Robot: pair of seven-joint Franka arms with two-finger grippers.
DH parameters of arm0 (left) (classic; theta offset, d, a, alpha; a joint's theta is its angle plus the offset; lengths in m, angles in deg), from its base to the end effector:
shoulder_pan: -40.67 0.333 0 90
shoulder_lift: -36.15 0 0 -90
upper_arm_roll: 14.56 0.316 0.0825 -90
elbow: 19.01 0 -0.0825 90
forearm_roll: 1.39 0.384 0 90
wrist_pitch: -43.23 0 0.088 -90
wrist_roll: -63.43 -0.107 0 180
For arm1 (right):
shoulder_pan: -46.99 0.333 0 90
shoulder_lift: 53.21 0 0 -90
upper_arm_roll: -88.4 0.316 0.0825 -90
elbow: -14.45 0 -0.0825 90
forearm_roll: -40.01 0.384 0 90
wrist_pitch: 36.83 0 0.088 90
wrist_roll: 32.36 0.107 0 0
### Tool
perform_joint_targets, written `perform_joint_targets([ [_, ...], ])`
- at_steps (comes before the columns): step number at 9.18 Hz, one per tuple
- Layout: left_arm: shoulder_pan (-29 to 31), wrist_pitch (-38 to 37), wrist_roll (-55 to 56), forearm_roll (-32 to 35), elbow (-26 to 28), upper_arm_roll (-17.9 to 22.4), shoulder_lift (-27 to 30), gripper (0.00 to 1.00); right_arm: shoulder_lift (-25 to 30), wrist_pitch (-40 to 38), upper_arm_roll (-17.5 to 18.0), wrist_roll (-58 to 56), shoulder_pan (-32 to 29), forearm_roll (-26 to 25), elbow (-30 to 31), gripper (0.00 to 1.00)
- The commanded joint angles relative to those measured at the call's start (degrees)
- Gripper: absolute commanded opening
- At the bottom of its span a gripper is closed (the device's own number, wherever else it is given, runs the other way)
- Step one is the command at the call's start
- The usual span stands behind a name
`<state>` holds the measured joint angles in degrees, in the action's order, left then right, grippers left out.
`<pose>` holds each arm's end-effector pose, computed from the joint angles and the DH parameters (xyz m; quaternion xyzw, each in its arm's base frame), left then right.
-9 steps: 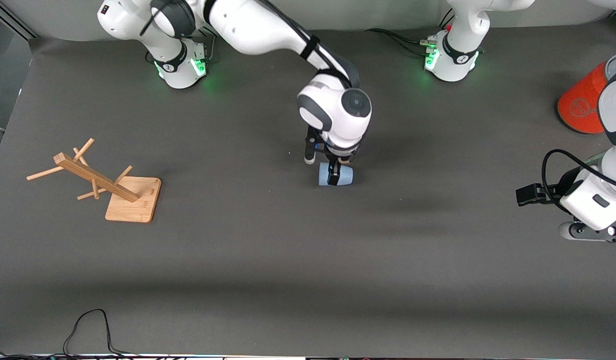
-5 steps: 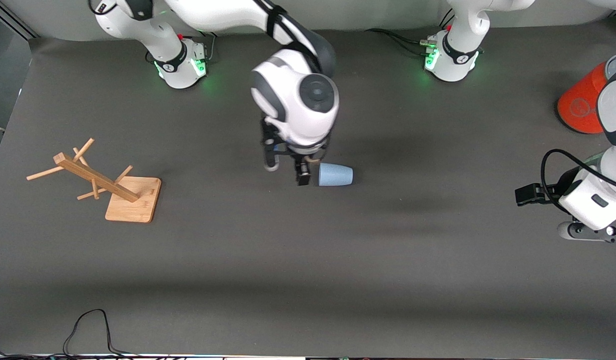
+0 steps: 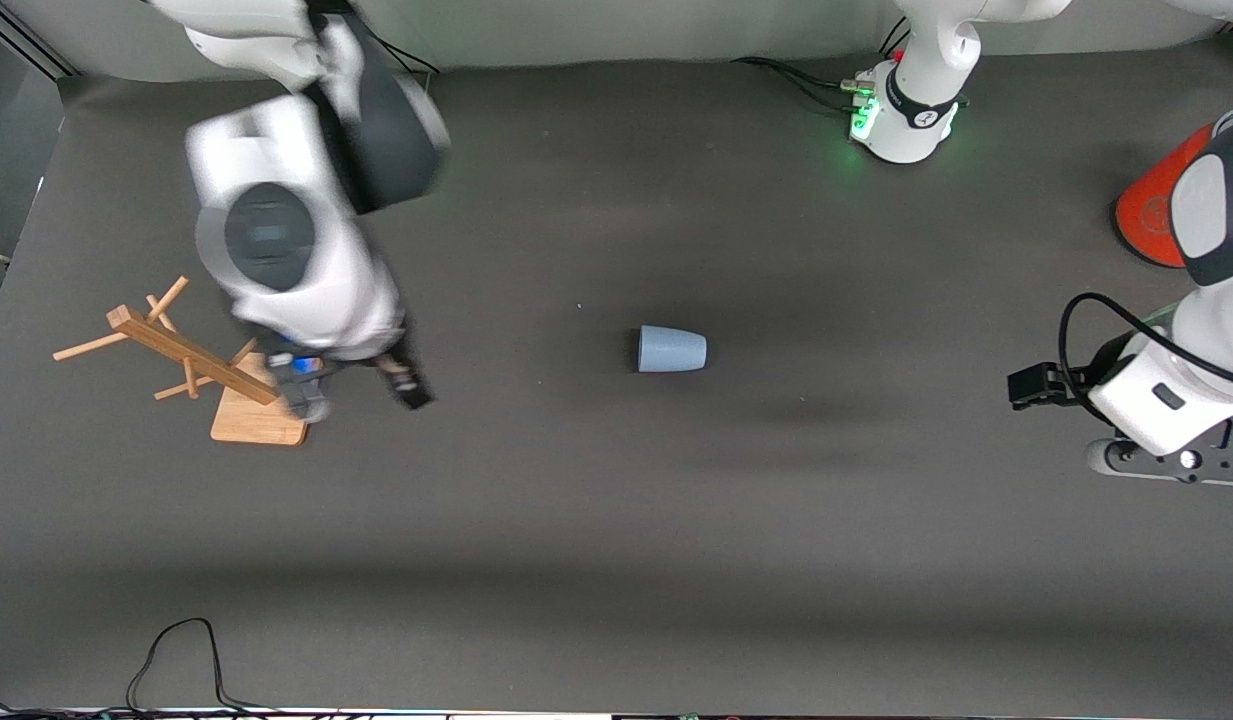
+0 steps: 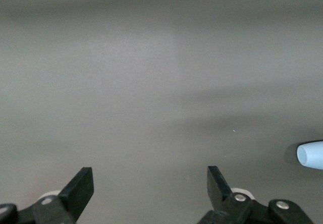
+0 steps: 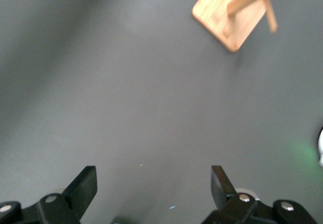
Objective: Rotate and upright cup with both arms
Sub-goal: 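Withdraw the right gripper while the left gripper reaches the cup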
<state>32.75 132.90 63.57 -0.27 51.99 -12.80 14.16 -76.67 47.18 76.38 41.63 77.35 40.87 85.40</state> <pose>0.6602 -0.0731 0.5457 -0.9980 0.0537 0.0280 0.0171 0.6136 0.2338 0.5261 0.8828 -0.4604 -0.0348 0.0862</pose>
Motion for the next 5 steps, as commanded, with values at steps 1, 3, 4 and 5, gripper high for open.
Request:
perform_joint_targets([
  [1,-0.3,-0.8,0.5,-0.2,-2.4,-0.8,-0.3,1.00,8.9,1.9,1.5,-18.3,-7.5,0.1,9.0,1.00],
  [3,-2.1,-0.6,0.6,-0.2,-3.2,-0.8,-0.6,1.00,14.9,5.4,2.1,-34.1,-14.3,0.1,14.8,1.00],
  [4,-3.6,-0.6,2.1,-0.2,-3.7,-0.8,-0.7,1.00,18.5,8.2,5.4,-40.2,-19.1,0.1,19.1,1.00],
  [5,-5.3,-0.4,5.4,-0.2,-3.9,-0.8,-0.8,1.00,20.7,9.5,8.8,-45.7,-24.1,0.1,21.7,1.00],
])
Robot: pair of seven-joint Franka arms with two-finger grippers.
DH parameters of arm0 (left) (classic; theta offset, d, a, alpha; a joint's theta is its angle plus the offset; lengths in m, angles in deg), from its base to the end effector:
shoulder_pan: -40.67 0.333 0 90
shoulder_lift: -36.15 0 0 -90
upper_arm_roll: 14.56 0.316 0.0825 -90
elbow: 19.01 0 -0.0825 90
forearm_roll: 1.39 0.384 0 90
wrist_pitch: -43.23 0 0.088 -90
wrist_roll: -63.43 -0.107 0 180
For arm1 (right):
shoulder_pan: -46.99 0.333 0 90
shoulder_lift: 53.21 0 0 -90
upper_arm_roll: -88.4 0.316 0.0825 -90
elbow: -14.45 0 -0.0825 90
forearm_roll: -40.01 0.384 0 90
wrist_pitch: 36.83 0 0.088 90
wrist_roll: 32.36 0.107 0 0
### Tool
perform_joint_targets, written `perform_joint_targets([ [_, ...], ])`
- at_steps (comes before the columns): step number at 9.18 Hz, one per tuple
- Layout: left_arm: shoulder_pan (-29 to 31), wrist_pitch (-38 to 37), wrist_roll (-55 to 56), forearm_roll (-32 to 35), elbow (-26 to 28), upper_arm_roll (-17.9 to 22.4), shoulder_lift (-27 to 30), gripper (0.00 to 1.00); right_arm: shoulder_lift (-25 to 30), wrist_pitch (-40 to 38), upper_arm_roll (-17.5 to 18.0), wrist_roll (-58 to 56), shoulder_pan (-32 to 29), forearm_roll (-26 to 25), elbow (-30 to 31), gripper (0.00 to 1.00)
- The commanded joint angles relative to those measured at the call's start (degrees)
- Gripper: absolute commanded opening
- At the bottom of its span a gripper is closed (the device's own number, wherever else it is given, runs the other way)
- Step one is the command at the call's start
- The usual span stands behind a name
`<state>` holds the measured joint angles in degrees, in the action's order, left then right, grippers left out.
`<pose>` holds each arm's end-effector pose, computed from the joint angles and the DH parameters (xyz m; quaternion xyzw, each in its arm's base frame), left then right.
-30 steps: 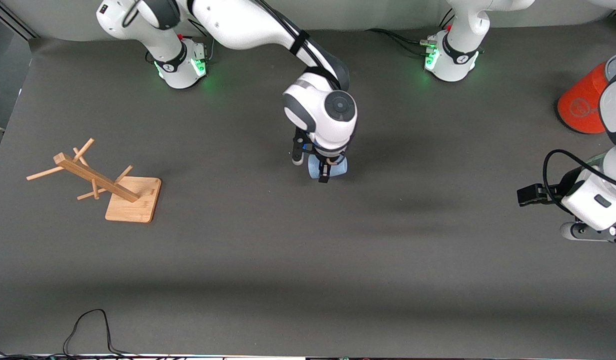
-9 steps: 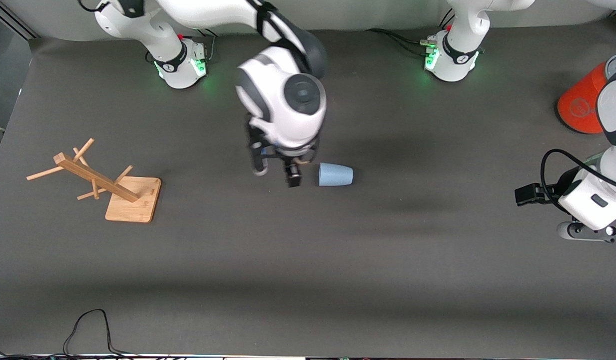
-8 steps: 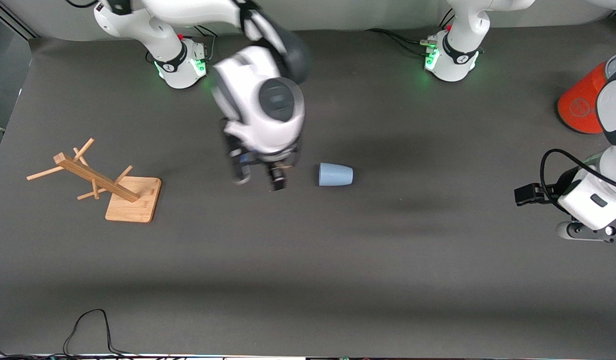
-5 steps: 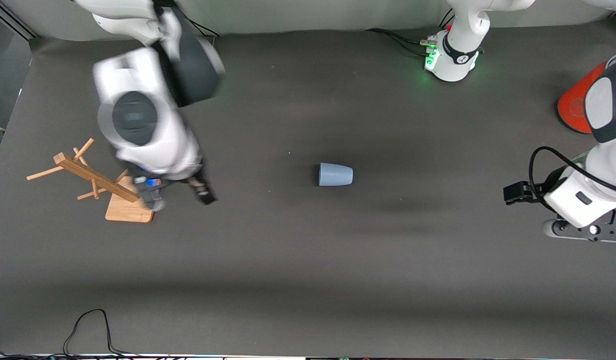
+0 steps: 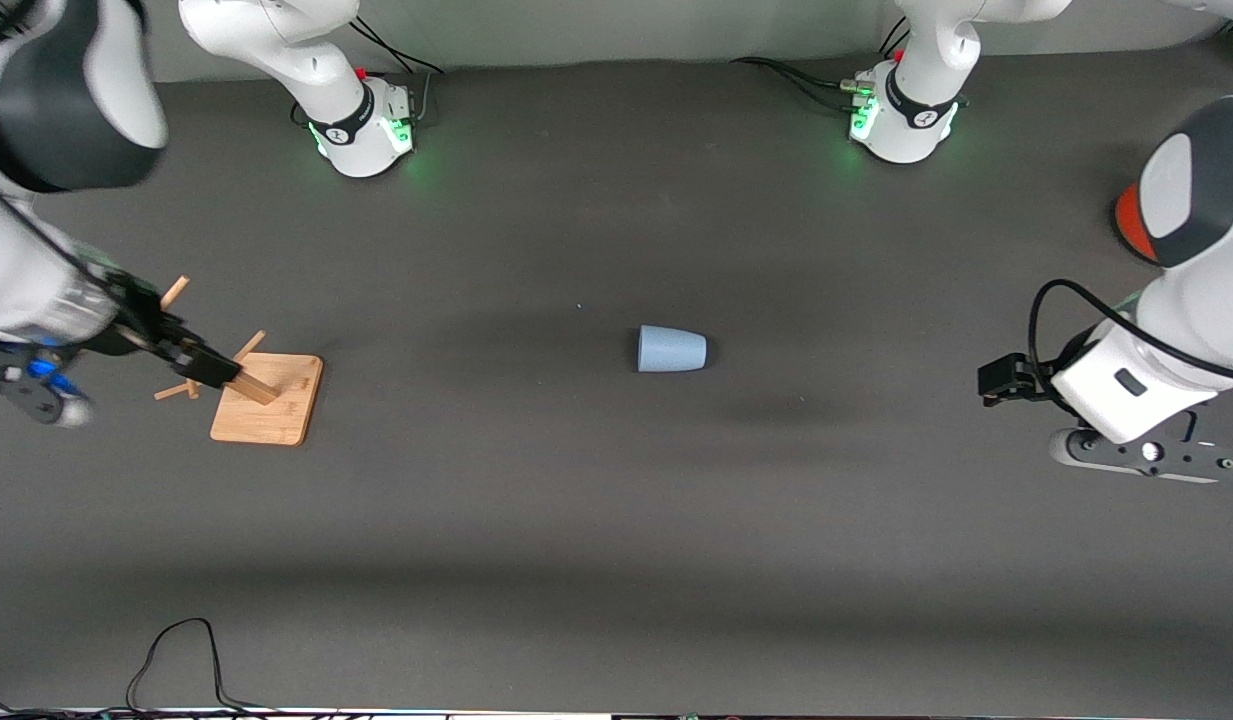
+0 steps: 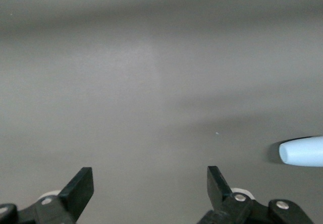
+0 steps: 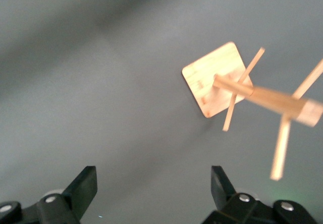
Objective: Rotate and upright cup with both arms
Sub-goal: 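Withdraw the right gripper while the left gripper reaches the cup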
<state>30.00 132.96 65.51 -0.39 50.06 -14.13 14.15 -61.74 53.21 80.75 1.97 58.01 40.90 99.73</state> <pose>0.6554 -0.1175 0.5614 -0.9973 0.0715 0.0105 0.0113 0.5961 0.0425 0.5782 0.9633 -0.2666 -0.0298 0.0124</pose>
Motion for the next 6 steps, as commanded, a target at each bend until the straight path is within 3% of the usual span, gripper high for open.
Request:
perform_joint_targets([
  [1,-4.3,0.0,6.6,-0.1,-2.2,0.5,-1.0,1.00,6.6,3.6,6.4,-12.1,-8.3,0.0,7.8,1.00],
  [3,-9.0,0.3,14.5,0.1,-2.3,0.6,-1.6,1.00,7.3,4.4,6.3,-27.2,-10.8,0.0,7.4,1.00],
  [6,-17.4,0.0,24.6,3.4,-3.5,0.6,-3.9,1.00,7.2,4.5,5.5,-40.4,-10.8,-0.4,6.0,1.00],
])
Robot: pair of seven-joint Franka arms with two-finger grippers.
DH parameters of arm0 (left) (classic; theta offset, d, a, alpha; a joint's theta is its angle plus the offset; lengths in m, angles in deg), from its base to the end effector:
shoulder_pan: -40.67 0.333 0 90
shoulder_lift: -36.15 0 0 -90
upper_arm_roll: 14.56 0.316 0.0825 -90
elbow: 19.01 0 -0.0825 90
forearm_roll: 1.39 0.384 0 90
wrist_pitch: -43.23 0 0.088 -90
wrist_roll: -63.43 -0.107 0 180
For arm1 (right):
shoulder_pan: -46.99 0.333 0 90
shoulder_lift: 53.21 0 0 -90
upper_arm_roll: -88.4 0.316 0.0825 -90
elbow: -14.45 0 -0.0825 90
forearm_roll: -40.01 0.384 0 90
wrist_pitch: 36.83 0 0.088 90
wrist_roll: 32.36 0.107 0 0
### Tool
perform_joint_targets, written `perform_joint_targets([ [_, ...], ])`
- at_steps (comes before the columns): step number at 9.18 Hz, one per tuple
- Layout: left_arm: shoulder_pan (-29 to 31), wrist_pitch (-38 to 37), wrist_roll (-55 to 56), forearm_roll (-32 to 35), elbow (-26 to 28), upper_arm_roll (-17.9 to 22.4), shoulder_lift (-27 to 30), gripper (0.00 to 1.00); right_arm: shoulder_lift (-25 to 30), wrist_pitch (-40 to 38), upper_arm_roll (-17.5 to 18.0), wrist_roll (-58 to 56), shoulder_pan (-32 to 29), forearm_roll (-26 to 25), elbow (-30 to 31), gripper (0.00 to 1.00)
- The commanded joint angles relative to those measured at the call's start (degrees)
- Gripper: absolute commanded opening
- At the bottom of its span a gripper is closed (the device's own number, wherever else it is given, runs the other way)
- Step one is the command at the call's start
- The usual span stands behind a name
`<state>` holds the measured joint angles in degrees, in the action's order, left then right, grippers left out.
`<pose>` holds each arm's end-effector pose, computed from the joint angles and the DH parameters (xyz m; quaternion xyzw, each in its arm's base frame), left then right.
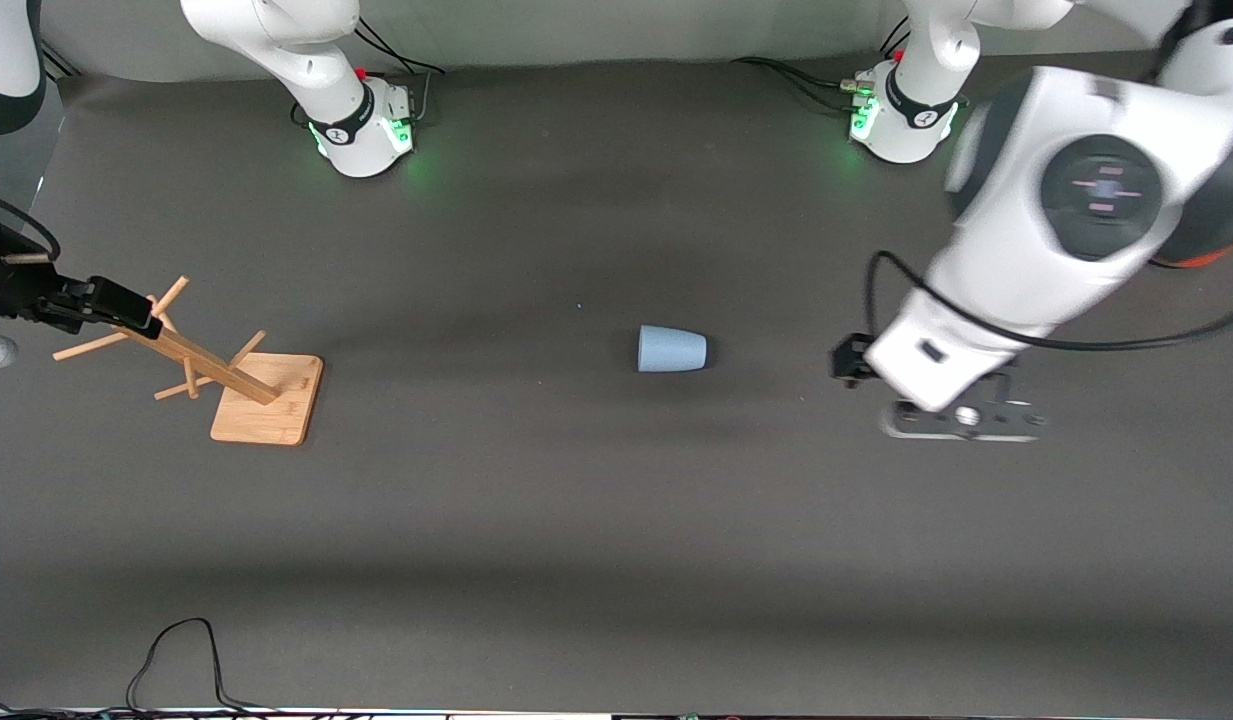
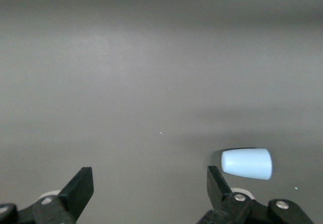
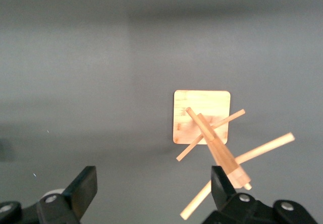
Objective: Rotate and upright cup with both arms
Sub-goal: 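Withdraw the right gripper while the left gripper reaches the cup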
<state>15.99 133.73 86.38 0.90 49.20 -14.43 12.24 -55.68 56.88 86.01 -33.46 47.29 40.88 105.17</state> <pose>0.6158 -0.2770 0.5473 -0.9996 0.0145 0.0047 0.0244 0.5727 -0.0189 0.6000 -0.9999 0.0091 -0.0047 0.0066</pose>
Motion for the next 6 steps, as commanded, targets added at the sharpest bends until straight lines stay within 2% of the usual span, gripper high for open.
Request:
perform_joint_targets([
  [1,-6.7,-0.8,7.1,3.3,-2.6,1.0,-3.1,1.00,1.2,0.9,0.1,-5.9,-0.2,-0.5,0.2,1.00],
  [4,-19.0,-0.5,24.0,9.3,-4.7,1.1,-11.1,1.00,1.3,0.2,-1.8,-8.2,0.0,-0.5,0.1,1.00],
  [6,-24.6,1.1,27.8,11.9,-12.5,1.1,-20.6,1.00,1.4,-0.2,-1.7,-7.7,0.4,-0.5,0.2,1.00],
])
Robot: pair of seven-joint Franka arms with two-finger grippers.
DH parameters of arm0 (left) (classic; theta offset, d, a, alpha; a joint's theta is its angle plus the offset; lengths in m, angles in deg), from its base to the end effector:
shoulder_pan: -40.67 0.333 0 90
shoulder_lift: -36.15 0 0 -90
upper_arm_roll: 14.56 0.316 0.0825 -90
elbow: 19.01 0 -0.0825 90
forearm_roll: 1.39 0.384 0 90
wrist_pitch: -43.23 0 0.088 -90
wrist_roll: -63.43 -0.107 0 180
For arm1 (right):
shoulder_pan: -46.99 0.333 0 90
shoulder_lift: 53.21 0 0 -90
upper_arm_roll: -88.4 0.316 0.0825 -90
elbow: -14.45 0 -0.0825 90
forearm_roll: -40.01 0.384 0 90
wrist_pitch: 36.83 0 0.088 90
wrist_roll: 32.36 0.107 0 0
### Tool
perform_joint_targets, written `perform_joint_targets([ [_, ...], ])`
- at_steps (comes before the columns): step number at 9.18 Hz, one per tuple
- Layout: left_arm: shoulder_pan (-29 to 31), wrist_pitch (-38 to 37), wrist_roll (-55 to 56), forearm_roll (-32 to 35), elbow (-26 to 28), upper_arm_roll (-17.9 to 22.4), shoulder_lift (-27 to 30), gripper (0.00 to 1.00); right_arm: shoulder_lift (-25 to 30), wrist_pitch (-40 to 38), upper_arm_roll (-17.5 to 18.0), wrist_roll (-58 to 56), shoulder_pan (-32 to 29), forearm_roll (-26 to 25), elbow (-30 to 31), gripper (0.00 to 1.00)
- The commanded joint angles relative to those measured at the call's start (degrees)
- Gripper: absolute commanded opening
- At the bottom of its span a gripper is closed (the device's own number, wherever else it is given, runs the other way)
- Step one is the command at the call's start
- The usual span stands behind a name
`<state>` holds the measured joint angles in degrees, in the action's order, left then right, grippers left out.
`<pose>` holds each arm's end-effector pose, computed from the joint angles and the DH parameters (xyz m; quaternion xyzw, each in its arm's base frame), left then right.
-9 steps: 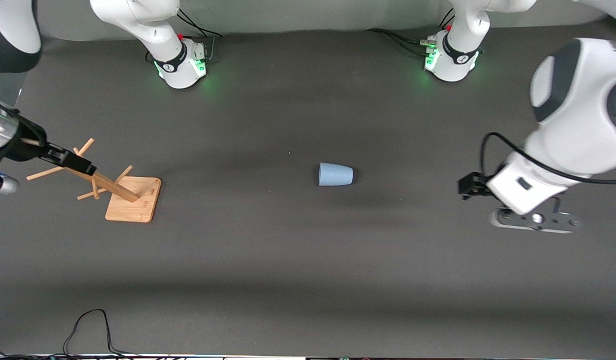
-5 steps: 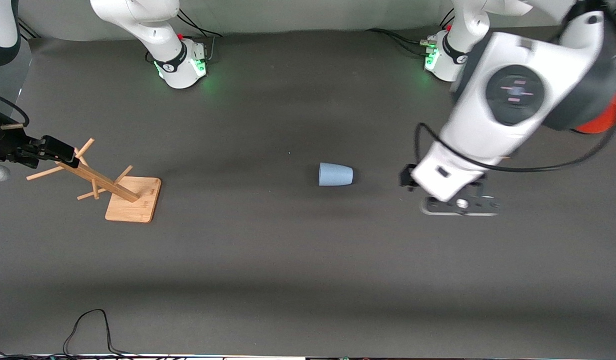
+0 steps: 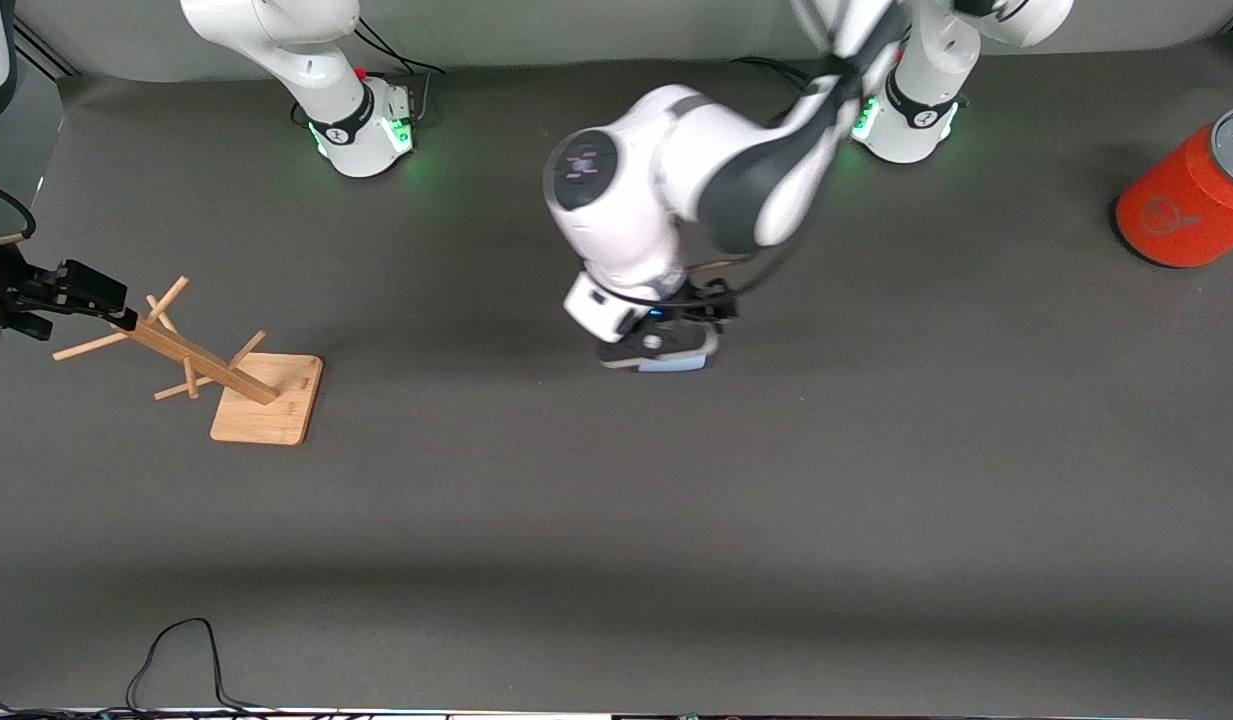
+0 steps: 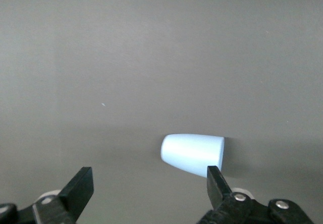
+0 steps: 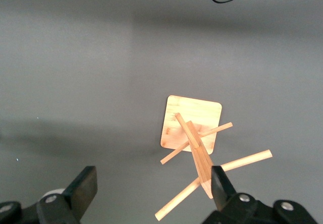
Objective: Rotate and upright cup with both arms
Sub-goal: 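Grasp the lying cup's rim with the left gripper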
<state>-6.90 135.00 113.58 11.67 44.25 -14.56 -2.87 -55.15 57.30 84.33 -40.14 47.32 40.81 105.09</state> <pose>0.5054 -0.5180 0.4069 -0.9894 -0.0084 -0.0251 0.1428 0.5702 -0.0352 0.6066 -0.9993 -0.0349 -0.0141 0.0044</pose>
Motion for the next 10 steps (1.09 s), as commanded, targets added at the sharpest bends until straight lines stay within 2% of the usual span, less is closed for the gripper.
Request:
perform_joint_targets([
  [1,-3.0,0.9,0.4,1.7,-7.6,1.2,-7.1,1.00,0.9,-0.7,0.0,-1.0,0.4,-0.5,0.2,1.00],
  [3,-5.1,2.1,-2.8,4.5,-7.9,1.1,-10.3,1.00,0.9,-0.7,-0.1,-1.1,0.3,-0.4,0.2,1.00],
  [5,-5.3,5.1,-8.2,4.4,-8.2,0.7,-13.1,1.00,0.8,-0.7,-0.1,-0.7,0.3,-0.1,0.2,1.00],
  [6,-5.1,6.5,-8.6,4.4,-8.6,-1.5,-14.8,1.00,0.7,-0.7,-0.1,-0.7,0.3,-0.1,0.2,1.00],
  [10,-4.9,4.0,-18.2,4.7,-7.8,-1.8,-18.0,0.98,-0.2,-0.7,0.1,-0.7,0.3,0.1,-0.6,1.00],
])
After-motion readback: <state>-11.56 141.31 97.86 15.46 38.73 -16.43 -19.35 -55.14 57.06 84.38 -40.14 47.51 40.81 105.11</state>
